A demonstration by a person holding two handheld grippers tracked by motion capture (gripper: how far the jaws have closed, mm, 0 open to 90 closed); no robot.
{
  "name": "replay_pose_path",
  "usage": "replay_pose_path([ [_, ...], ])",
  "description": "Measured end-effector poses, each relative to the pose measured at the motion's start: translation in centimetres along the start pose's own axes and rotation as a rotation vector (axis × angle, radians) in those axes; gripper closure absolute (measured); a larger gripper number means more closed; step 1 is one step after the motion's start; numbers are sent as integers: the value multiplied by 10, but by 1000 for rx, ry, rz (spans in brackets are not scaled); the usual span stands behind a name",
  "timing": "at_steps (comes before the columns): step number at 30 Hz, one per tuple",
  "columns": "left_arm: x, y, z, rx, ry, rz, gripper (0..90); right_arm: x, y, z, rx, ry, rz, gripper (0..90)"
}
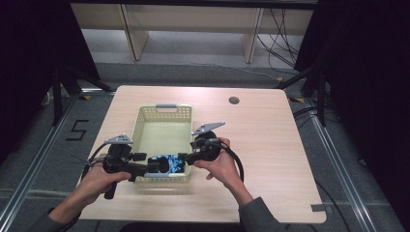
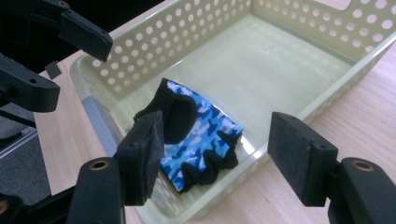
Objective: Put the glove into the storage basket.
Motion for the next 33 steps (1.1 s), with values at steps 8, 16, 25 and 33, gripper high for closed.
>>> replay_pose_path([
  [8,-3,14,4,33,14,6,251,-17,-1,10,1,26,-16,362],
  [16,0,29,6,71,32,19,229,-33,-3,28,9,61,6,347],
  [25,4,32,9,75,24,27,217,-41,-2,46,32,78,18,347],
  [33,8,38,12,75,44,83,196,-51,0,60,38,95,27,341],
])
Point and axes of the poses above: each handheld gripper's, and its own axes: x roughly forward along the jaws, z roughly out of its underside, y roughly to its right, the point moved 1 cm from there along x, roughly forward along the jaws, and after that the axes turned 12 degrees about -z, right-handed, at the moved point
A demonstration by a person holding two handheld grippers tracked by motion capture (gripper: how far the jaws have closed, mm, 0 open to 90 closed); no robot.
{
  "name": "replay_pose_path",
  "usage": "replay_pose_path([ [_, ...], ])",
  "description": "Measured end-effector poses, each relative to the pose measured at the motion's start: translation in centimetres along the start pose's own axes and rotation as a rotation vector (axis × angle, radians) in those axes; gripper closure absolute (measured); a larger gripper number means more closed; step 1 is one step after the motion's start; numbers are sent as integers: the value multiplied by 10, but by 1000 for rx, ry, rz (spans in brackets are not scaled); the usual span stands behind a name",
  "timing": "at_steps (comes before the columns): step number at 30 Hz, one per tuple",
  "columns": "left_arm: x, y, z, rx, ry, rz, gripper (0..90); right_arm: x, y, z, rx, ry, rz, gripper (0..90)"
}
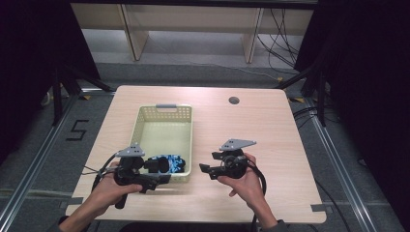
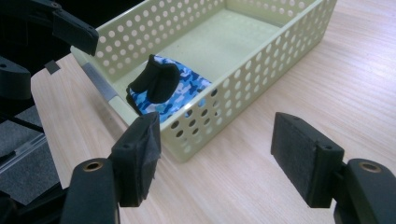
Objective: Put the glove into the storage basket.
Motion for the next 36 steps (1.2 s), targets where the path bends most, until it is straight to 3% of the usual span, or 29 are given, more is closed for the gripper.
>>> replay_pose_path([
  [3,3,4,1,8,22,-3,193,-4,5,5,-16,9,3,334],
  [7,4,7,3,8,28,-3,193,-8,7,12,17,6,-1,331],
  [11,10,17,9,44,27,-11,195,-11,13,19,24,7,4,328],
  [12,11,19,10,36,27,-1,198,-12,12,20,44,3,10,328],
  [15,11,22,13,42,34,24,199,-14,12,24,35,16,-1,323],
  [18,9,26,17,44,35,28,199,-16,8,28,57,14,8,320],
  [20,8,27,18,61,43,24,199,-16,9,30,33,13,3,319],
  [23,7,32,24,69,32,41,200,-18,5,36,62,25,0,311],
  [25,7,35,26,62,29,41,200,-19,6,37,47,23,-6,308],
  [28,7,40,29,93,34,52,202,-23,3,43,39,33,-13,293],
  [30,7,41,30,92,31,55,203,-25,2,45,34,36,-13,289],
  [32,8,45,32,97,28,60,202,-25,1,47,40,40,-10,285],
  [33,8,45,33,101,27,65,202,-26,-3,49,68,41,-20,278],
  [34,8,49,35,89,27,64,203,-26,0,50,35,49,-19,273],
  [36,10,50,37,108,36,75,202,-28,-2,52,49,39,-13,265],
])
Point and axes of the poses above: each handheld gripper's, and its own axes: x roughly forward along the jaws, z roughly out of its underside, y roughly to its right, the point moved 1 cm from there along x, roughly forward along the jaws, and after that the axes turned 12 degrees about -z, right-handed, at the moved point
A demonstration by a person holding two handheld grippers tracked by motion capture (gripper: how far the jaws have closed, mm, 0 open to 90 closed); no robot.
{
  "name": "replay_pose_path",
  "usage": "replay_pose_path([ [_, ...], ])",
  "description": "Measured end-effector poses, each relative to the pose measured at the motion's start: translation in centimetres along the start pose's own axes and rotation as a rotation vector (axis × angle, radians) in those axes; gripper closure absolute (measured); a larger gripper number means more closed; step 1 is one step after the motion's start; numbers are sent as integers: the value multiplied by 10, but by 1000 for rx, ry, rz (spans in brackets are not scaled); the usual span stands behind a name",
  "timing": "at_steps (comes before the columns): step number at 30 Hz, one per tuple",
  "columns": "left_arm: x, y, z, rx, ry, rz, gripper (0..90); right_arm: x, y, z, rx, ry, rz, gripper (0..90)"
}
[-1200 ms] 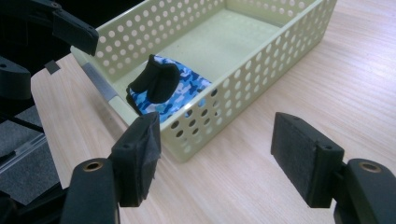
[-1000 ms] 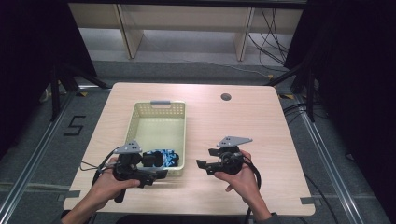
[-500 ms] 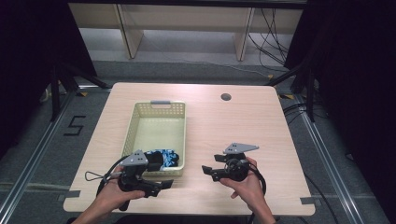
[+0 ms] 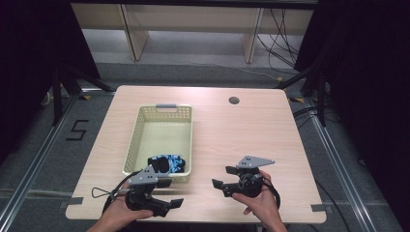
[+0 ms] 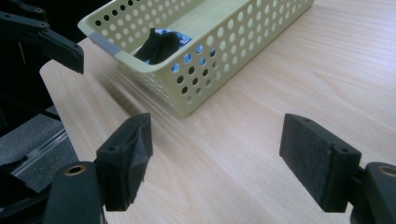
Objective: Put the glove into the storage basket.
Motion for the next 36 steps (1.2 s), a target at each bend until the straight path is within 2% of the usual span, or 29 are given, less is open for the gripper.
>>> replay_pose_path([
  [1,0,2,1,-19,-9,-2,201,1,0,2,-15,9,-6,262],
  [2,0,2,2,-6,-8,0,201,1,-2,2,9,1,-9,259],
  [3,0,2,2,-6,-8,0,201,1,-2,2,9,1,-9,259],
  [4,0,1,3,13,-13,0,201,1,0,4,-11,6,-14,257],
  [5,2,2,5,1,-9,10,199,2,-2,6,-10,5,-4,255],
  [7,2,3,7,5,-15,14,197,1,-2,6,-16,-7,-12,254],
  [8,2,4,9,-4,-23,-3,197,0,-3,8,-27,-4,-7,250],
  [9,2,4,10,5,-22,-1,196,0,-4,9,-7,1,-20,249],
  [11,3,3,10,8,-19,13,195,0,-5,10,-12,-2,-16,247],
  [12,2,2,11,28,-32,17,193,-1,-7,13,4,-7,-14,244],
  [13,3,3,12,15,-38,7,192,-1,-6,14,-9,3,-20,244],
  [14,3,3,12,15,-38,7,188,-1,-9,15,24,0,-25,243],
  [15,3,5,13,5,-23,26,182,-1,-7,16,7,2,-23,243],
  [16,4,4,15,28,-38,19,180,-1,-6,17,-9,-3,-22,242],
  [18,5,5,17,8,-30,23,179,-2,-10,20,35,-4,-26,241],
  [19,6,5,18,13,-28,17,179,-2,-7,21,-14,-1,-24,240],
  [20,5,2,19,45,-50,17,178,-2,-10,22,30,-4,-26,239],
  [23,7,5,21,27,-34,21,176,-4,-10,24,25,-14,-21,238],
  [24,7,4,23,51,-43,17,176,-4,-9,25,7,-6,-23,238],
  [25,7,6,24,30,-51,8,176,-4,-8,27,-3,-3,-23,237],
  [26,8,4,26,65,-60,9,176,-4,-8,29,-1,-7,-26,235],
  [27,9,5,27,51,-51,20,176,-5,-10,30,20,-10,-26,235],
  [29,9,5,28,51,-57,19,176,-5,-8,31,0,-6,-23,234],
  [30,10,5,31,45,-66,10,176,-5,-10,34,29,-4,-29,231],
  [31,10,4,31,60,-62,14,177,-6,-9,34,4,-10,-28,225],
  [32,10,6,33,39,-68,11,177,-6,-9,35,7,-6,-28,222],
  [33,10,6,33,39,-68,11,177,-6,-9,35,7,-6,-28,222],
  [34,11,5,35,73,-70,13,178,-7,-10,37,18,-21,-26,218],
  [36,12,5,38,70,-70,11,178,-7,-9,39,9,-15,-10,216],
])
Point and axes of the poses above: each handheld gripper's, and its own axes: x roughly forward along the jaws, z roughly out of its underside, y roughly to its right, the point moved 1 cm from there along x, roughly forward along the jaws, and after that the axes turned 12 degrees about -z, right-handed, at the moved point
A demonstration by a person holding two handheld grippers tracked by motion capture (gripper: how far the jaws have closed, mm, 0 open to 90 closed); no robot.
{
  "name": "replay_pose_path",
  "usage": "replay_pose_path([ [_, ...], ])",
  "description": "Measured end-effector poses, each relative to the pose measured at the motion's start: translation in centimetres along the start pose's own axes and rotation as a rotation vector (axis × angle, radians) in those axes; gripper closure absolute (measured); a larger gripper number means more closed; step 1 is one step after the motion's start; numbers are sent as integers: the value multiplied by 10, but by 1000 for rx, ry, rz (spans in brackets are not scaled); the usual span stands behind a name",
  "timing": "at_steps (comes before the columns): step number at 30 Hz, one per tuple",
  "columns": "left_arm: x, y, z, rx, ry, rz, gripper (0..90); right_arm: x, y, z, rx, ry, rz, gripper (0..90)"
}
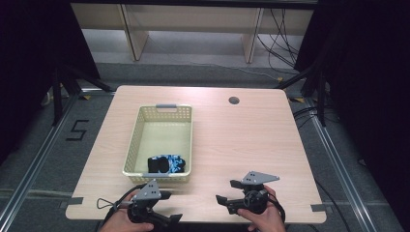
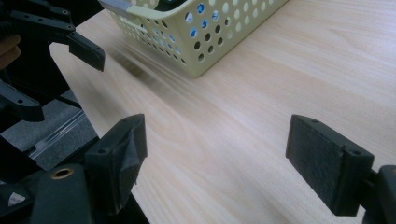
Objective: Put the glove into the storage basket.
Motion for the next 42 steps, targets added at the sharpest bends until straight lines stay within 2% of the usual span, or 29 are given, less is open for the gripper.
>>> replay_pose_path([
  [1,0,0,1,7,-7,-4,178,0,-2,1,25,4,-15,214],
  [2,0,0,2,4,-13,-9,178,0,0,2,-8,6,-19,212],
  [4,1,-1,4,11,-30,-23,178,0,0,4,-10,-4,-25,207],
  [5,1,0,5,3,-22,-23,178,-1,-1,5,-3,-8,-8,206],
  [6,1,0,5,3,-22,-23,178,0,-3,7,8,3,-21,204],
  [9,1,-1,8,14,-31,-27,178,0,-3,9,-3,-18,-20,199],
  [10,2,1,10,-8,-26,-16,178,0,-5,11,-6,-28,-12,194],
  [11,3,-1,11,13,-39,-27,178,1,-4,11,-28,-28,2,192],
  [12,3,-1,12,14,-42,-23,178,1,-4,12,-26,-29,-21,191],
  [13,3,-1,12,14,-42,-23,178,1,-4,12,-26,-29,-21,191],
  [14,4,-1,13,25,-30,-17,178,1,-6,13,-27,-39,0,190],
  [16,4,0,15,16,-30,-17,178,1,-6,14,-25,-34,-9,189],
  [20,5,-1,20,32,-55,-33,178,2,-8,18,-30,-48,-19,186],
  [22,6,2,22,20,-59,-30,178,2,-11,20,-14,-66,-2,186],
  [23,6,1,23,49,-66,-35,178,3,-10,20,-36,-72,9,185],
  [24,7,2,25,33,-75,-39,178,4,-13,22,-8,-75,-10,185],
  [25,7,2,25,33,-75,-39,178,4,-13,22,-8,-75,-10,185],
  [26,7,3,26,37,-75,-35,178,6,-14,24,-12,-82,-22,184],
  [27,7,2,26,61,-80,-31,178,6,-14,24,-12,-82,-22,184],
  [28,7,5,27,24,-74,-30,178,4,-13,24,-33,-94,2,184],
  [29,7,5,27,25,-73,-31,178,5,-13,26,-48,-93,-1,183],
  [30,6,3,27,67,-78,-37,178,6,-15,29,-47,-112,-8,182],
  [35,6,7,31,32,-80,-34,176,7,-18,32,-57,-127,-13,181],
  [36,5,8,31,44,-76,-34,176,7,-18,32,-60,-129,-1,180],
  [37,6,8,31,47,-66,-31,176,7,-19,33,-64,-129,-11,180],
  [38,5,6,31,79,-81,-41,176,6,-19,34,-63,-136,-6,180],
  [39,6,8,32,53,-69,-34,177,8,-20,34,-60,-138,-23,179],
  [42,6,7,33,34,-84,-42,177,8,-22,36,-63,-144,-8,179],
])
Point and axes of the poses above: each handheld gripper's, and its own axes: x roughly forward along the jaws, z roughly out of its underside, y roughly to its right, the point moved 1 cm from there along x, roughly forward along the jaws, and after that the axes turned 12 degrees about -z, right-handed, at the moved point
